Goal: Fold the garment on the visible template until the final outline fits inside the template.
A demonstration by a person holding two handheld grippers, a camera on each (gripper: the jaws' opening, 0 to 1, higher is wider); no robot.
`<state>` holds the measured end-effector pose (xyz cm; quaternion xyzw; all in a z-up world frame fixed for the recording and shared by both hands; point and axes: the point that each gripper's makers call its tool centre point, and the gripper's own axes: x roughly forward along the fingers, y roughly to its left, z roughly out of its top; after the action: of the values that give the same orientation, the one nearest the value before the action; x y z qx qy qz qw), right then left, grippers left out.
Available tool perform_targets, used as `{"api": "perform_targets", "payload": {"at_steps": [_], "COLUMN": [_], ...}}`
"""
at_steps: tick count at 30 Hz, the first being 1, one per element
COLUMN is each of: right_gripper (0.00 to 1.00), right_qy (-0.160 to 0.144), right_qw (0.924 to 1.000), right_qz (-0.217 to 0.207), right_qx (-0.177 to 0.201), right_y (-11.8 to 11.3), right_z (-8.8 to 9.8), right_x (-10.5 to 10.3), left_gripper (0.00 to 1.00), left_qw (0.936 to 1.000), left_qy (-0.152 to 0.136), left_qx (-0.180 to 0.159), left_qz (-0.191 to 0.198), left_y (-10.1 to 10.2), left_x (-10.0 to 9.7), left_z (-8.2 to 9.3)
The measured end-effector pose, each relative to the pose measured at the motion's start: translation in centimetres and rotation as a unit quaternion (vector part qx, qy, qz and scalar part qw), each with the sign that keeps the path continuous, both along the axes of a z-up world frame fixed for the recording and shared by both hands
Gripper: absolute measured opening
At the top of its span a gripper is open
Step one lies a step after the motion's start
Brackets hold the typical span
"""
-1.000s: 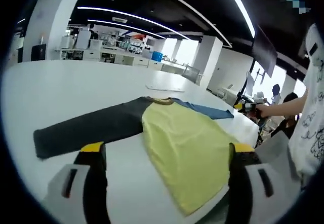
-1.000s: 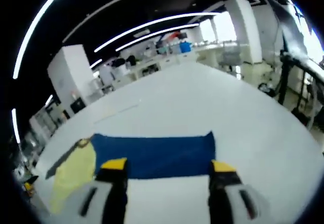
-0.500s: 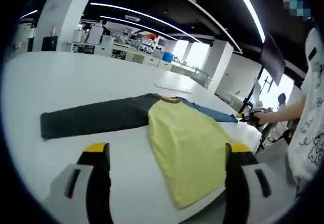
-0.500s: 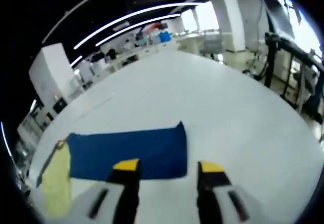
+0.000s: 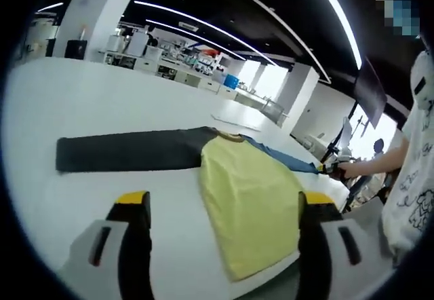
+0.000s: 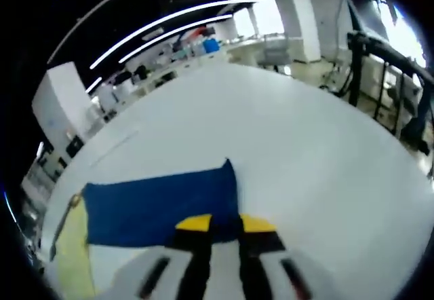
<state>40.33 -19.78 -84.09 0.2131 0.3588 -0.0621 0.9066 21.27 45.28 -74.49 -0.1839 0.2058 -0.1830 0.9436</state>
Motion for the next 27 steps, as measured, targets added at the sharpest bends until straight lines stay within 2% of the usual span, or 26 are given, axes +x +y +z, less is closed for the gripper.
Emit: {"api": "perform_targets", "payload": {"at_steps": [3,7,9,11,15,16,19,21,22,24,27], "right_gripper": [0.0,0.0,0.0,0.0,0.0,0.0,0.0,0.0,0.0,0.0,0.0], "right_qy": [-0.004,-0.012,-0.016,-0.019,-0.046,-0.052,-0.082,-0.103,-0.107,-0.117,-0.133], "right_qw": [1.0,0.9998,0.9993,0.9989,0.9971,0.9963,0.9927,0.99,0.9895,0.987,0.9807], "right_qz": [-0.007,-0.018,-0.008,-0.005,0.009,0.018,0.059,0.081,0.084,0.103,0.143], "right_qx": [-0.003,-0.005,-0.033,-0.043,-0.061,-0.066,-0.065,-0.05,-0.049,-0.037,-0.015], "right_y": [-0.4,-0.8,-1.2,-1.1,-0.2,0.7,3.6,6.0,6.5,8.9,13.4], "right_z": [0.2,1.2,2.1,2.9,5.3,5.6,7.9,9.5,9.8,10.9,12.3], "right_x": [0.2,0.4,0.7,0.9,2.2,2.0,3.3,4.1,4.2,4.8,5.5], "left_gripper": [0.86,0.85,0.84,0.84,0.84,0.84,0.83,0.83,0.83,0.83,0.83], "left_qw": [1.0,0.9999,0.9999,0.9998,0.9996,0.9995,0.9994,0.9994,0.9995,0.9996,0.9994], "left_qy": [0.001,-0.003,-0.004,-0.008,-0.016,-0.017,-0.023,-0.024,-0.025,-0.025,-0.03], "left_qx": [-0.003,-0.011,-0.014,-0.015,-0.021,-0.023,-0.027,-0.025,-0.021,-0.015,-0.011], "left_qz": [0.0,0.004,0.007,0.007,0.01,0.01,0.009,0.004,-0.001,-0.007,-0.016], "left_y": [-0.2,-0.1,0.1,0.1,0.1,0.1,0.0,-0.2,-0.3,-0.3,-0.3], "left_x": [-0.1,-0.2,-0.2,-0.2,-0.1,-0.1,-0.2,-0.2,-0.3,-0.3,-0.3], "left_z": [-0.1,0.1,0.1,0.2,0.4,0.4,0.5,0.5,0.5,0.4,0.5]}}
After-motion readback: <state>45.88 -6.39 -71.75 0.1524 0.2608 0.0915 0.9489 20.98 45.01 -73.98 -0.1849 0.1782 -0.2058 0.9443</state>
